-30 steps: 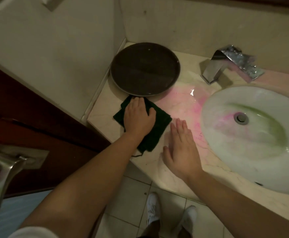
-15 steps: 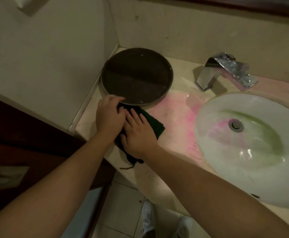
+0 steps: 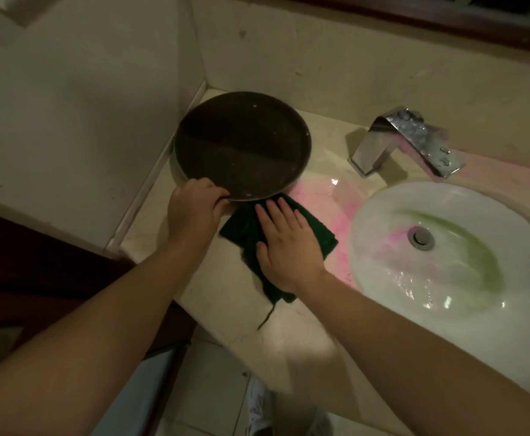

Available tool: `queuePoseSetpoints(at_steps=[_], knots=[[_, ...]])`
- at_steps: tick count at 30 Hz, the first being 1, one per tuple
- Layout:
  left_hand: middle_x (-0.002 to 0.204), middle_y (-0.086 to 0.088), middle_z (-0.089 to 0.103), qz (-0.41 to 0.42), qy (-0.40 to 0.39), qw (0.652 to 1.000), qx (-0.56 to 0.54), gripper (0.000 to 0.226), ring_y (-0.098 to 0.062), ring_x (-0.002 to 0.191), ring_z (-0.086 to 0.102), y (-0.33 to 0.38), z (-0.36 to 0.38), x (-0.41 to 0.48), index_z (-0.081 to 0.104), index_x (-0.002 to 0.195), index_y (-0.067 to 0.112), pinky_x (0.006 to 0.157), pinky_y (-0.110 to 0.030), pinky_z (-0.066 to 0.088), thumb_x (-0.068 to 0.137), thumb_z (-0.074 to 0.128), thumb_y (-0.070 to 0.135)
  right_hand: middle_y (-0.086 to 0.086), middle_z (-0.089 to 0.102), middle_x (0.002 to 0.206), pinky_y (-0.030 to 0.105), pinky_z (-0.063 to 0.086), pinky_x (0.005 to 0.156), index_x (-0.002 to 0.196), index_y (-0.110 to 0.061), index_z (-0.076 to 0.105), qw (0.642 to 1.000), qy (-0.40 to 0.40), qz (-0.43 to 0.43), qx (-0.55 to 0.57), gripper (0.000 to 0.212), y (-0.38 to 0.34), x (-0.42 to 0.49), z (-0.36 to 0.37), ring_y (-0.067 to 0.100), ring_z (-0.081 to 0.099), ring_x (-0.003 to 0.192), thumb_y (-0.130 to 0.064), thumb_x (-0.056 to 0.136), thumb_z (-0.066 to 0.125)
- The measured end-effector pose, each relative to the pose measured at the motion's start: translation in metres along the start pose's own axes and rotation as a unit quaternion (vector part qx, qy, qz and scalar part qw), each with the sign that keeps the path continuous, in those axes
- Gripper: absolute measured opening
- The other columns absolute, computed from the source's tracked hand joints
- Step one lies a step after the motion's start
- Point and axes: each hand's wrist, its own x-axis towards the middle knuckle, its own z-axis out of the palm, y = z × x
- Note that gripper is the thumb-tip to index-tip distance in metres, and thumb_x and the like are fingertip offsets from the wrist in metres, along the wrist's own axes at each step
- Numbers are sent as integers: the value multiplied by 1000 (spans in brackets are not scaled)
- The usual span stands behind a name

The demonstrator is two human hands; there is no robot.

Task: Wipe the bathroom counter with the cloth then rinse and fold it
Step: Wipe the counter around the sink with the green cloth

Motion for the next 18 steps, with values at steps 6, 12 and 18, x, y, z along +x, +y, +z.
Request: queuePoseSetpoints(at_steps=[6, 12, 18], knots=[[95, -8, 66, -15, 63, 996, -64, 19, -26, 87, 61, -4, 7, -5, 73, 100, 10, 71, -39, 50, 84, 65, 14, 7, 24, 160, 40, 3, 121, 152, -17, 28, 996, 39, 69, 26, 63, 28, 53, -8, 26, 12, 150, -43, 94, 24], [106, -9, 70, -64, 47, 995, -59, 22, -28, 100, 64, -5, 11, -10, 74, 105, 11, 83, -43, 50, 86, 66, 15, 8, 12, 163, 42, 5, 121, 155, -16, 13, 979, 75, 184, 43, 68, 58, 53, -6, 26, 7, 151, -42, 94, 22], [133, -9, 56, -113, 12, 992, -45, 41, -29, 121, 51, 11, 4, -25, 59, 130, 11, 99, -40, 45, 89, 62, 19, 17, 14, 162, 47, 9, 122, 154, -5, 12, 940, 106, 318, 60, 70, 47, -6, 8, 33, 10, 149, -36, 93, 25]])
